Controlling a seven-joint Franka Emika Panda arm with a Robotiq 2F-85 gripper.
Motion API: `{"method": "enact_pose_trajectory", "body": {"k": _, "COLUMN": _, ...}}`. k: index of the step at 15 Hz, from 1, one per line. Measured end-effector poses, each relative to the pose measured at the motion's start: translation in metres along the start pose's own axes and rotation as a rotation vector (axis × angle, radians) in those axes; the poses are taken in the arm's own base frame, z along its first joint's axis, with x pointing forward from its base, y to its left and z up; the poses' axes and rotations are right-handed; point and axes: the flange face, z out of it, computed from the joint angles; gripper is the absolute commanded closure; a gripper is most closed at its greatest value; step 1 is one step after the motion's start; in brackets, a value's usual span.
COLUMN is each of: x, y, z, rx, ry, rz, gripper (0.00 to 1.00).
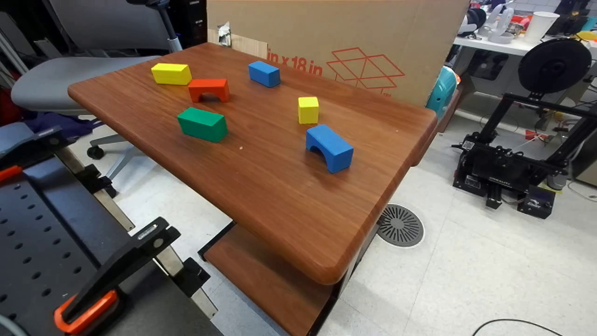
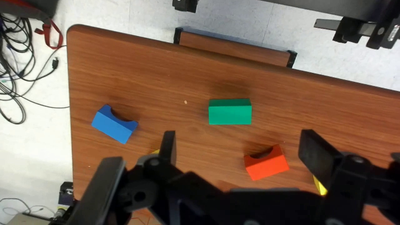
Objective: Pick the green block and move it up on the table
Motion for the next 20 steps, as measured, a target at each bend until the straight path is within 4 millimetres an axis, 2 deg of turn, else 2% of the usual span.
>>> {"method": "enact_pose_trajectory", "body": {"k": 6, "x": 0.032, "y": -0.003, "z": 0.06, "rx": 0.037, "ry": -0.067, "rz": -0.087, "gripper": 0.0}}
{"method": "enact_pose_trajectory", "body": {"k": 10, "x": 0.048, "y": -0.003, "z": 0.092, "rx": 0.043, "ry": -0.096, "rz": -0.116, "gripper": 0.0}}
{"method": "enact_pose_trajectory", "body": {"k": 16, "x": 0.057, "y": -0.008, "z": 0.137, "rx": 0.065, "ry": -0.154, "rz": -0.159, "gripper": 0.0}}
{"method": "enact_pose_trajectory", "body": {"k": 20, "x": 0.058, "y": -0.011, "z": 0.159, "rx": 0.079, "ry": -0.186, "rz": -0.18, "gripper": 0.0}}
